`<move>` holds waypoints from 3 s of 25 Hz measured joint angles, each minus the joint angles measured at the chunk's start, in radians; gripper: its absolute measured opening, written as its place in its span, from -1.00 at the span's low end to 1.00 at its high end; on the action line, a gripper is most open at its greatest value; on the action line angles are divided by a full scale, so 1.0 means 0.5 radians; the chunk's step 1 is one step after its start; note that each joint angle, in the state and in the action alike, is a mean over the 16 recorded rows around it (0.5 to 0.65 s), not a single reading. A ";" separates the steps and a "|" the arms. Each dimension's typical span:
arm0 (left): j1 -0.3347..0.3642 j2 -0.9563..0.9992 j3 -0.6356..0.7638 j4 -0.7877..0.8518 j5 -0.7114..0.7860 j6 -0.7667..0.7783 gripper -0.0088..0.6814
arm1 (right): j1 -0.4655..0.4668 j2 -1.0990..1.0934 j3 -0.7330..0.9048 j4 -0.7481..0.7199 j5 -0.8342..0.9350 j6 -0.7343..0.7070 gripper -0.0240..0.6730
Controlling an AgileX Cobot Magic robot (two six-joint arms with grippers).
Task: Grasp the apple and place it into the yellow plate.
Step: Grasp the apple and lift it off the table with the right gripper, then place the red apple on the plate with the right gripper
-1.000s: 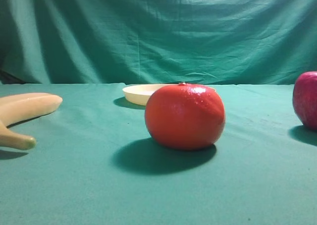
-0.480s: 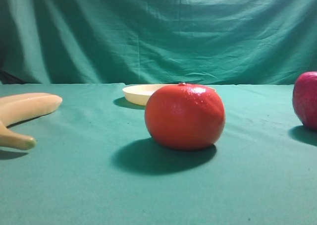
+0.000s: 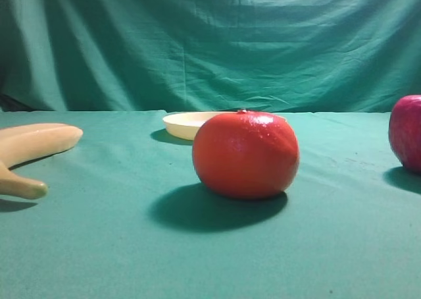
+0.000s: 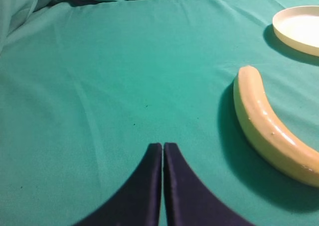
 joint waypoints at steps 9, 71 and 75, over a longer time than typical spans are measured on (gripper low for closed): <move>0.000 0.000 0.000 0.000 0.000 0.000 -0.97 | 0.245 0.388 -0.273 -0.459 0.086 0.352 0.09; 0.000 0.000 0.000 0.000 0.000 0.000 -0.97 | 0.382 2.156 -2.221 -0.113 0.051 0.022 0.58; 0.000 0.000 0.000 0.000 0.000 0.000 -0.97 | 0.404 2.216 -2.243 -0.137 0.013 0.016 0.59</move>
